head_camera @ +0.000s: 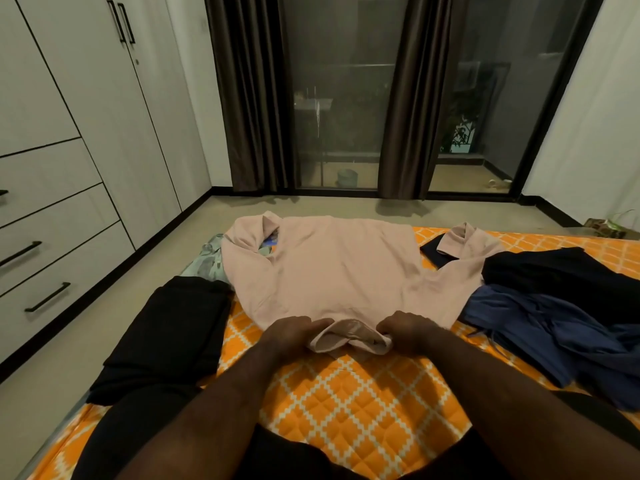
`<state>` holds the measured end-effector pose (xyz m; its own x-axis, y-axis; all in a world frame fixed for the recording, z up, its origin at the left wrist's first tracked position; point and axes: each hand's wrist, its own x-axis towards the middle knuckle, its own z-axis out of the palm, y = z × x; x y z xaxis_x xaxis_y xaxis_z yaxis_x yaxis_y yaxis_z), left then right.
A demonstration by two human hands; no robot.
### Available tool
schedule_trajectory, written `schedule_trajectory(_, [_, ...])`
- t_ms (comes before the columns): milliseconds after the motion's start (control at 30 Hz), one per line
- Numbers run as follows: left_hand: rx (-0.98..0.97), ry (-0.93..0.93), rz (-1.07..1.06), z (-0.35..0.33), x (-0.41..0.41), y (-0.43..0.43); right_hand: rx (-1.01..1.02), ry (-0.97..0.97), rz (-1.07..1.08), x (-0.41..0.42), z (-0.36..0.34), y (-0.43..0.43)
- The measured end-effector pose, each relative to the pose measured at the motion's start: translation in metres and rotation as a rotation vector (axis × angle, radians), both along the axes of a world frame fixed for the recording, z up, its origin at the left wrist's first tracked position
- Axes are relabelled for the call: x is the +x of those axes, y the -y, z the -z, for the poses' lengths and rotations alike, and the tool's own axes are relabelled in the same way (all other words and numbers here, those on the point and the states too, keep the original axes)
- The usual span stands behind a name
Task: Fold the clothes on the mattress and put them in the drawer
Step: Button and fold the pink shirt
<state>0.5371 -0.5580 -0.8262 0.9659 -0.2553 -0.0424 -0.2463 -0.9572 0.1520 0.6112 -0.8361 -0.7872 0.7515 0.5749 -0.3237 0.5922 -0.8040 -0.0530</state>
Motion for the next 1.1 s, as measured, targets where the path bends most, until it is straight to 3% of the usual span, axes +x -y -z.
schedule_trajectory(300, [0.091, -0.185, 0.009, -0.012, -0.032, 0.012, -0.275, -0.119, -0.043, -0.029, -0.011, -0.005])
schedule_trajectory(1100, [0.106, -0.541, -0.051, -0.033, -0.061, 0.033, -0.385, -0.327, -0.093, -0.048, -0.007, -0.016])
